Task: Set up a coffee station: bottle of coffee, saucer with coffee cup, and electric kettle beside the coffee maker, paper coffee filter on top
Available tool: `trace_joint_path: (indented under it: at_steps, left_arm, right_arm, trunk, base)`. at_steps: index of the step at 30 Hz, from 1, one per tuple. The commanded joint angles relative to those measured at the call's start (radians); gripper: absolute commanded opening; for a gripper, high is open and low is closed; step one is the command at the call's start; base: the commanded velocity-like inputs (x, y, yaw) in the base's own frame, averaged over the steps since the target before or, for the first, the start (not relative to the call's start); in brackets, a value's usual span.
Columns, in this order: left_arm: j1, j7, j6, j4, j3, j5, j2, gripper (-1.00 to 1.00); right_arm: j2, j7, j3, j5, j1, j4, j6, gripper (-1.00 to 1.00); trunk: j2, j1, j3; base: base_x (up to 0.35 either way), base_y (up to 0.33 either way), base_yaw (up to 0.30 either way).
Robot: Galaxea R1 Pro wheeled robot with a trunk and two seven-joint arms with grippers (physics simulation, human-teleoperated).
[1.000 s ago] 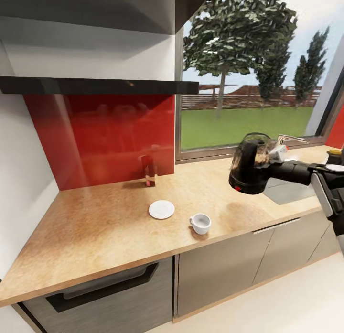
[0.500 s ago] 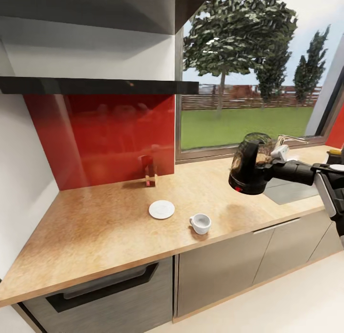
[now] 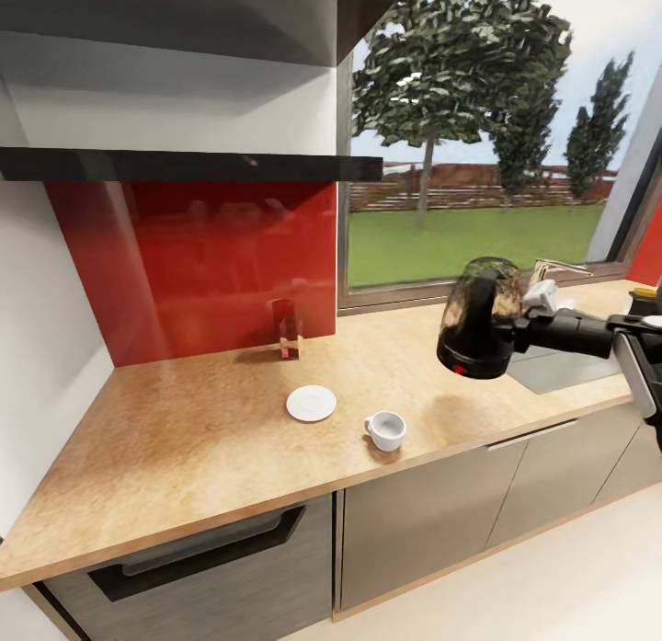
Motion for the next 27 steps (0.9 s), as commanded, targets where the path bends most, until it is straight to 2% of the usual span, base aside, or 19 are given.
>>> trace_joint_path:
  at_steps: [1, 9, 20, 27]
  left_arm:
    - [-0.001, -0.001, -0.007, 0.001, -0.008, 0.006, 0.000, 1.00]
    - [-0.001, -0.001, -0.007, 0.001, -0.008, 0.006, 0.000, 1.00]
    - [-0.001, -0.001, -0.007, 0.001, -0.008, 0.006, 0.000, 1.00]
    - [-0.001, -0.001, -0.007, 0.001, -0.009, 0.006, 0.000, 1.00]
  right_arm:
    - [-0.002, 0.007, 0.000, -0.009, -0.001, 0.000, 0.007, -1.00]
    - [-0.004, 0.013, 0.000, -0.008, -0.001, 0.002, 0.007, -1.00]
    - [-0.004, 0.014, 0.000, -0.008, -0.001, 0.006, 0.007, -1.00]
    - [-0.004, 0.013, 0.000, -0.008, -0.001, 0.006, 0.007, -1.00]
  trunk:
    - [-0.001, 0.000, -0.001]
    - [-0.001, 0.000, -0.001]
    - [-0.001, 0.000, -0.001]
    - [-0.001, 0.000, -0.001]
  base:
    - [0.000, 0.000, 0.000]
    - [0.000, -0.035, -0.014]
    - [0.001, -0.071, -0.240]
    - [0.104, -0.168, -0.067]
